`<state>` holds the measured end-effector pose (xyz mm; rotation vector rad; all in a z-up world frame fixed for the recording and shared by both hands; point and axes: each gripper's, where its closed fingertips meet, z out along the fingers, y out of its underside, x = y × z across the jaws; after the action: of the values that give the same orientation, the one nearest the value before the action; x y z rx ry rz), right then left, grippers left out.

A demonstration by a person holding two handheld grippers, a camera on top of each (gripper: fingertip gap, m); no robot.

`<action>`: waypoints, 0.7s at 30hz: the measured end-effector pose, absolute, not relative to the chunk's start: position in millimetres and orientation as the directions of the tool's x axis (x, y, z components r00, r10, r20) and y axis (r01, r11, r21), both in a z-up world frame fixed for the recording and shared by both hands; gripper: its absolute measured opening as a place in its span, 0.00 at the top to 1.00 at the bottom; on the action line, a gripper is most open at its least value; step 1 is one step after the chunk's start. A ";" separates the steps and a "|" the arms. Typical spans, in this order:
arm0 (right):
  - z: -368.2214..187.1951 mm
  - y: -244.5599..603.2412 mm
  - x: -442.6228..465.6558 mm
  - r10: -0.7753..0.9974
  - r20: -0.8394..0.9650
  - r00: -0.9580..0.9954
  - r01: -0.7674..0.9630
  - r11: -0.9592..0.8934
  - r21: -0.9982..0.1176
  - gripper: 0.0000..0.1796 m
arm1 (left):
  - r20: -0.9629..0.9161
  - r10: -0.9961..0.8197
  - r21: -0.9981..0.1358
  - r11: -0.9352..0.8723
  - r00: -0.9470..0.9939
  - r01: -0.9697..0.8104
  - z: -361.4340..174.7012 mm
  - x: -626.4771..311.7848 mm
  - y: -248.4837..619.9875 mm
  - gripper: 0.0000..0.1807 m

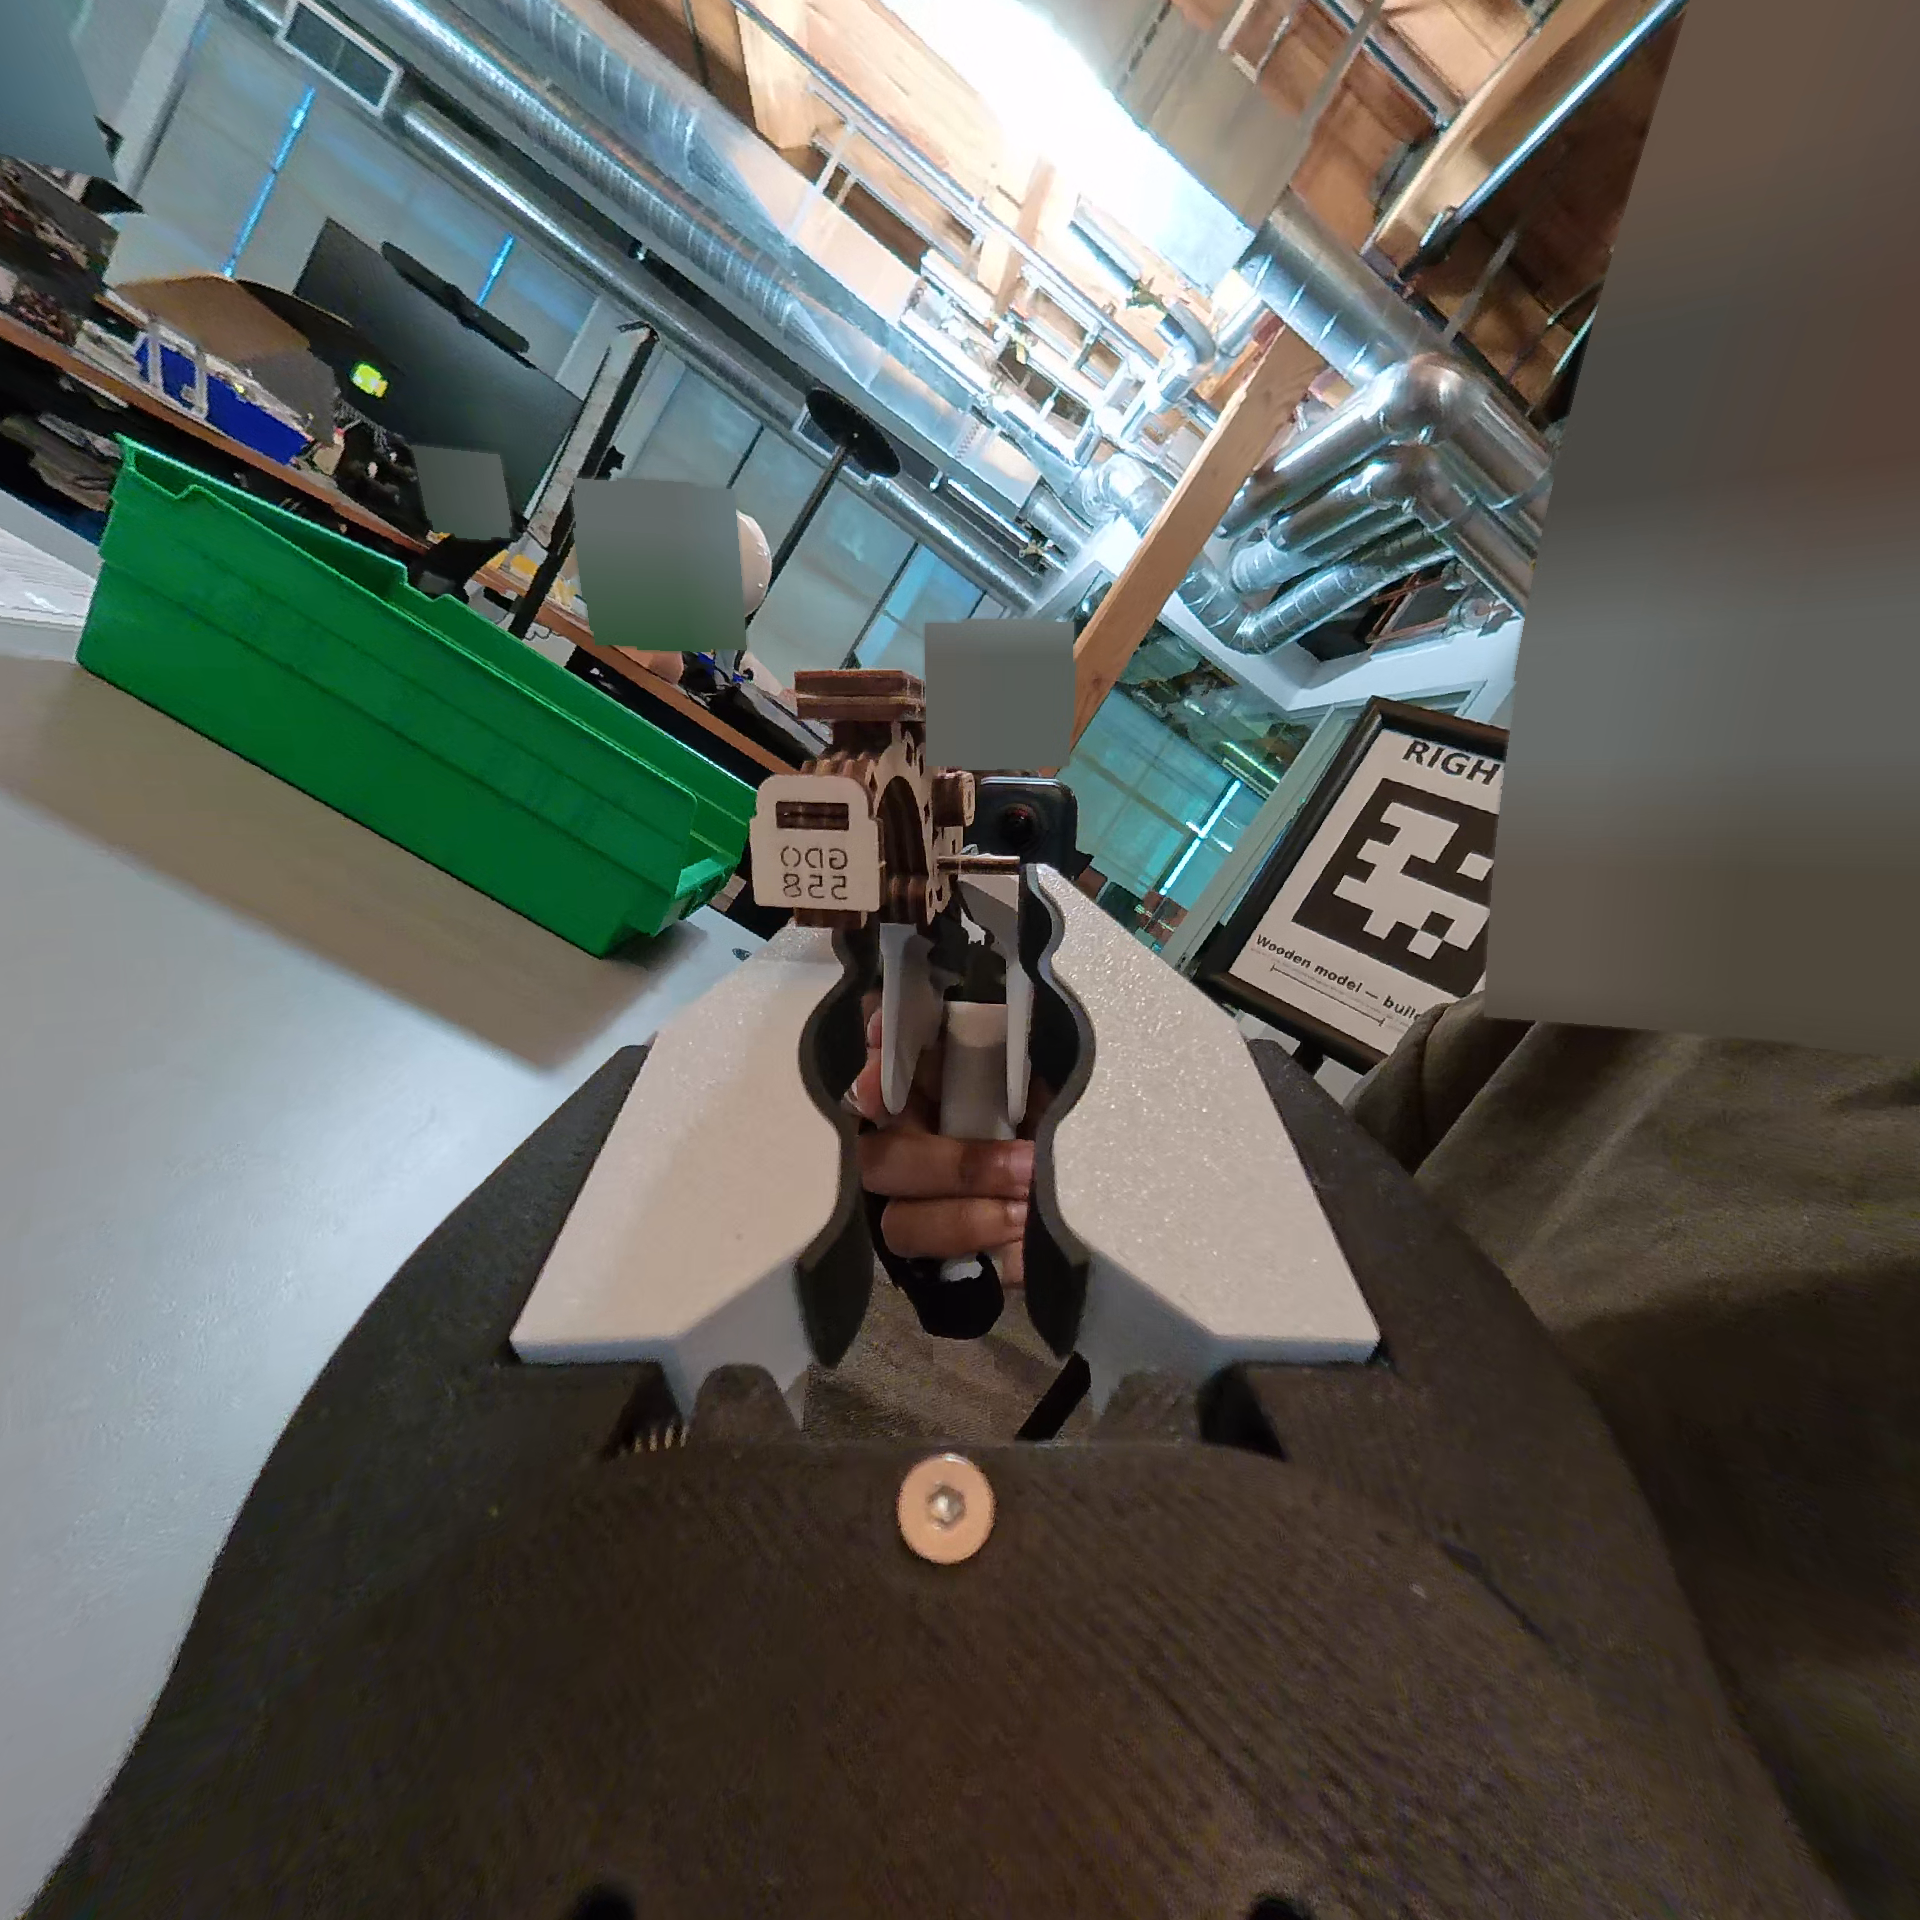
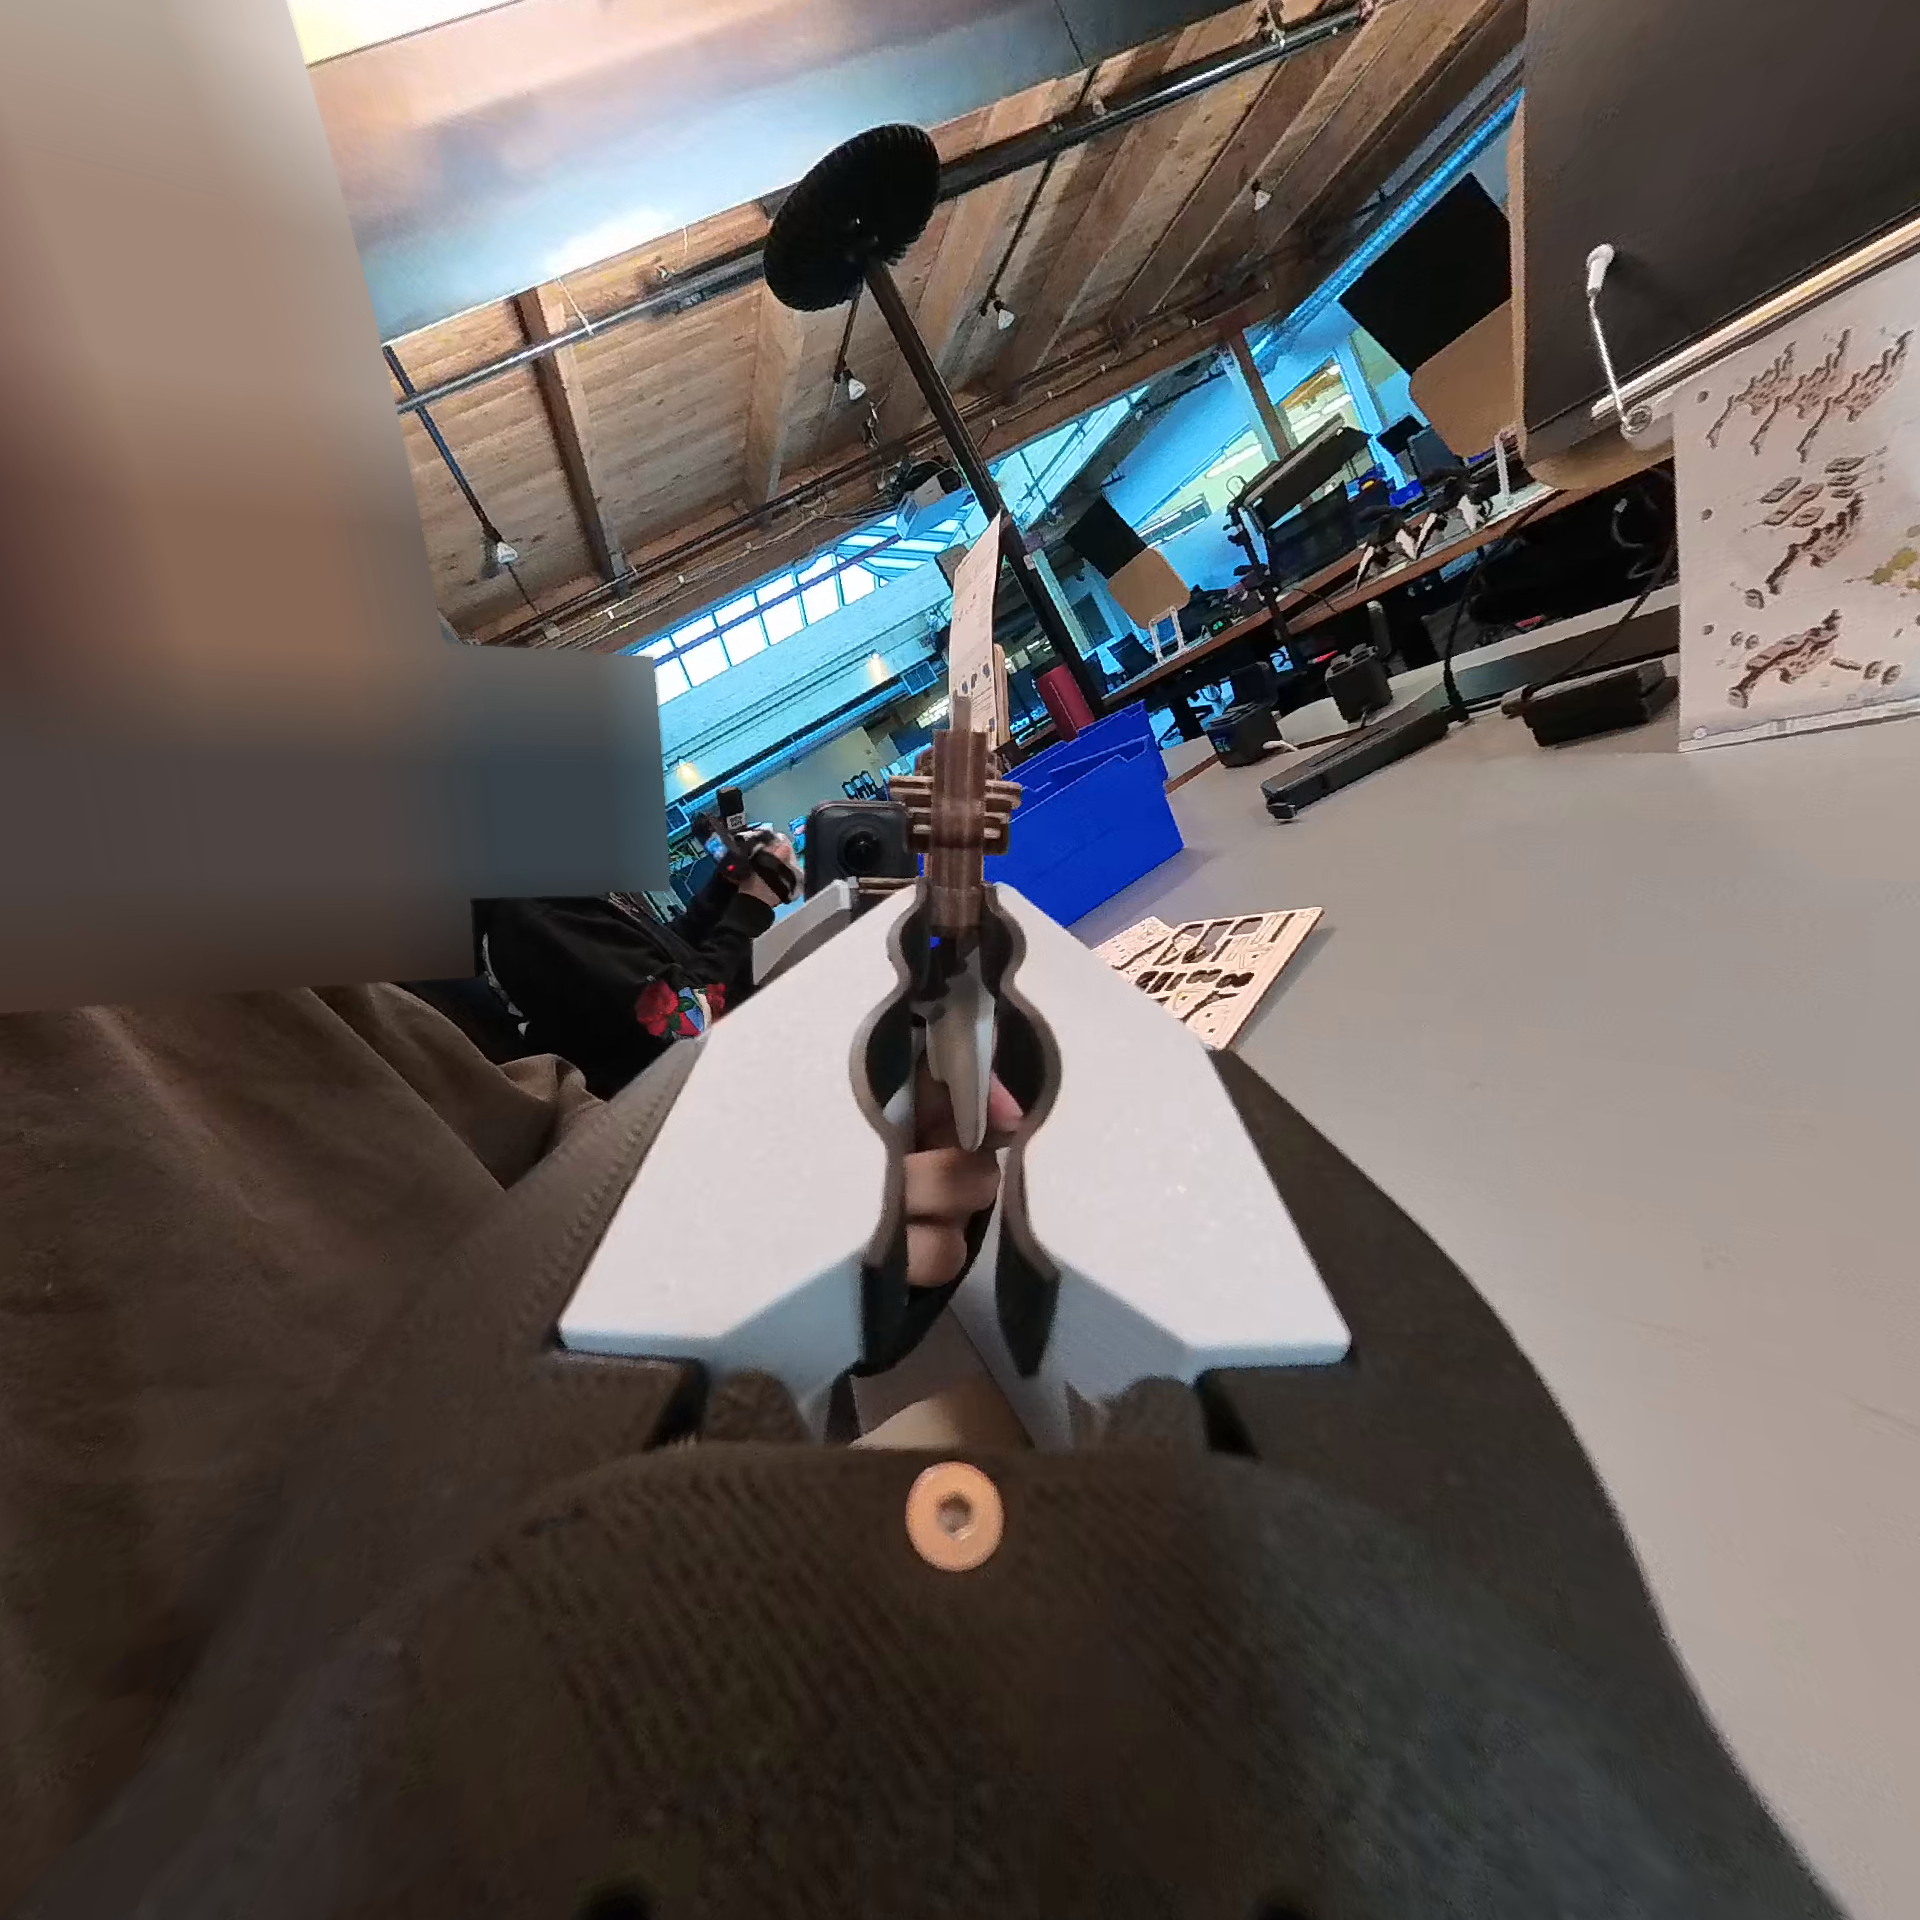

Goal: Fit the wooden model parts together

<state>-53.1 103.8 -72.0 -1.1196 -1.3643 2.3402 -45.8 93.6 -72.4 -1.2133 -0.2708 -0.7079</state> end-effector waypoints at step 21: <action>-75.0 103.7 -54.1 0.523 -0.513 -0.681 0.197 -0.544 -0.816 0.96 | 0.576 -0.369 -0.734 0.160 0.730 0.660 -74.6 -48.1 93.1 0.86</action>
<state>-54.1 103.7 -75.0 -1.1382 -1.3763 2.3291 -48.1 93.1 -74.6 -1.2017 -0.2895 -0.7493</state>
